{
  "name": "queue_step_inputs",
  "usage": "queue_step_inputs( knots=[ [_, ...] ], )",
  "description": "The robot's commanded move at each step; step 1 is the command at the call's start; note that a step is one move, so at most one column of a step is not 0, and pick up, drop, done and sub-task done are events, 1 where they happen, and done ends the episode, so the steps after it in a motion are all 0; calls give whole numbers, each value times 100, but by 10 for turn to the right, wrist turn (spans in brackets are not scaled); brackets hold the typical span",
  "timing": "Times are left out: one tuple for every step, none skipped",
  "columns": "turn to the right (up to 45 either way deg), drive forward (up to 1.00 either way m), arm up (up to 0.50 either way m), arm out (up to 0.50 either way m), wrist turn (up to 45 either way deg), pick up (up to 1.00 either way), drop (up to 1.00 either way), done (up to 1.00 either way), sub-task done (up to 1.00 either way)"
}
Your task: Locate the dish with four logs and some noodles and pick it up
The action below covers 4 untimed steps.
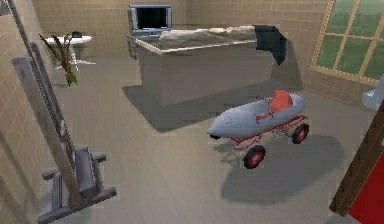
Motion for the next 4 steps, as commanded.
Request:
queue_step_inputs(
  knots=[
    [-60, 0, 0, 0, 0, 0, 0, 0, 0],
    [0, 100, 0, 0, 0, 0, 0, 0, 0],
    [-60, 0, 0, 0, 0, 0, 0, 0, 0],
    [0, 30, 0, 0, 0, 0, 0, 0, 0]
  ],
)
